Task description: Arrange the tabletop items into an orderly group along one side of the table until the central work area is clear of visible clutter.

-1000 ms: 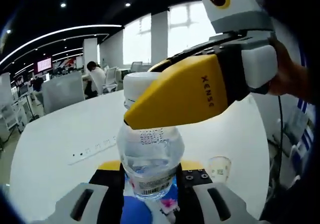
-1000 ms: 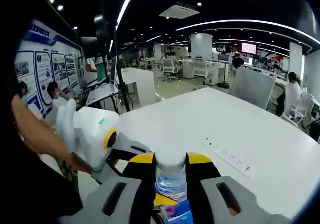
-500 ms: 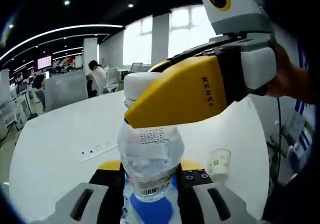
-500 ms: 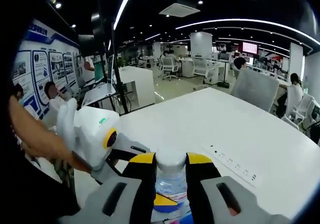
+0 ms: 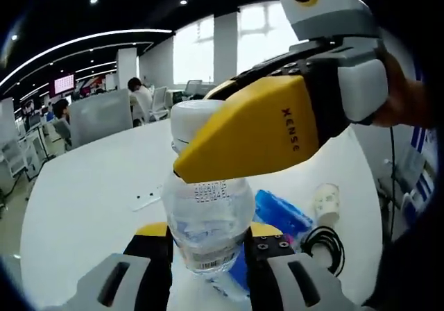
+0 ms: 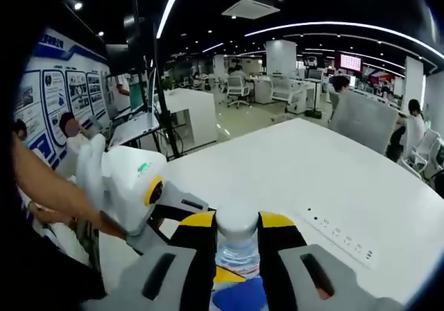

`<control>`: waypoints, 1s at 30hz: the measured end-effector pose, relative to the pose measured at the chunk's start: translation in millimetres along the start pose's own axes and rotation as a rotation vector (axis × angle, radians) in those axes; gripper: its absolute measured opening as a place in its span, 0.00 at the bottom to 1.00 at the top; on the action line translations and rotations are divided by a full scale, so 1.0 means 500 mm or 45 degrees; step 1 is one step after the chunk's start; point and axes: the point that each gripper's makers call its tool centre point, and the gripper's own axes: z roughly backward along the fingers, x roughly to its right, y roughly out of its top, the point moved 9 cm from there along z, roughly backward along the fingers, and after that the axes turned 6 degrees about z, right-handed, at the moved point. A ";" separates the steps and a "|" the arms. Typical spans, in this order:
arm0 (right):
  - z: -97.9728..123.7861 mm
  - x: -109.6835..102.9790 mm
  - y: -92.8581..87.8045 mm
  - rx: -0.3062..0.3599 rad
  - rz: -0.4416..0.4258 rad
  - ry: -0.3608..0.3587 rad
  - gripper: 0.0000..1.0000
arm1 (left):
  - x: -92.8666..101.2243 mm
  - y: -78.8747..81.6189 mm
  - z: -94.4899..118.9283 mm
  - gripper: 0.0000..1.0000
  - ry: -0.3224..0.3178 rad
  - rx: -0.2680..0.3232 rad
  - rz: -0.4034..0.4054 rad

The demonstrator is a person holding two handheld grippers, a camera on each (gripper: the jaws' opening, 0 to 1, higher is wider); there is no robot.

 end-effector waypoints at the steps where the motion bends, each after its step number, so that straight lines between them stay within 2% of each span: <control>1: -0.008 -0.001 0.000 -0.003 0.003 0.004 0.16 | -0.004 -0.003 0.002 0.38 0.000 -0.003 0.000; 9: -0.065 -0.019 -0.002 -0.011 0.008 0.008 0.16 | -0.046 -0.034 0.004 0.37 0.017 -0.038 0.011; 16: -0.105 -0.020 -0.016 -0.037 -0.007 -0.007 0.16 | -0.083 -0.062 -0.016 0.38 0.016 -0.077 -0.019; 22: -0.128 -0.019 -0.030 -0.075 0.015 -0.005 0.17 | -0.091 -0.081 -0.033 0.38 0.006 -0.122 -0.010; 26: -0.142 -0.016 -0.041 -0.089 -0.009 0.002 0.17 | -0.097 -0.093 -0.041 0.37 -0.004 -0.155 -0.013; 30: -0.140 -0.017 -0.042 -0.070 -0.007 0.008 0.17 | -0.098 -0.086 -0.039 0.38 -0.008 -0.150 -0.029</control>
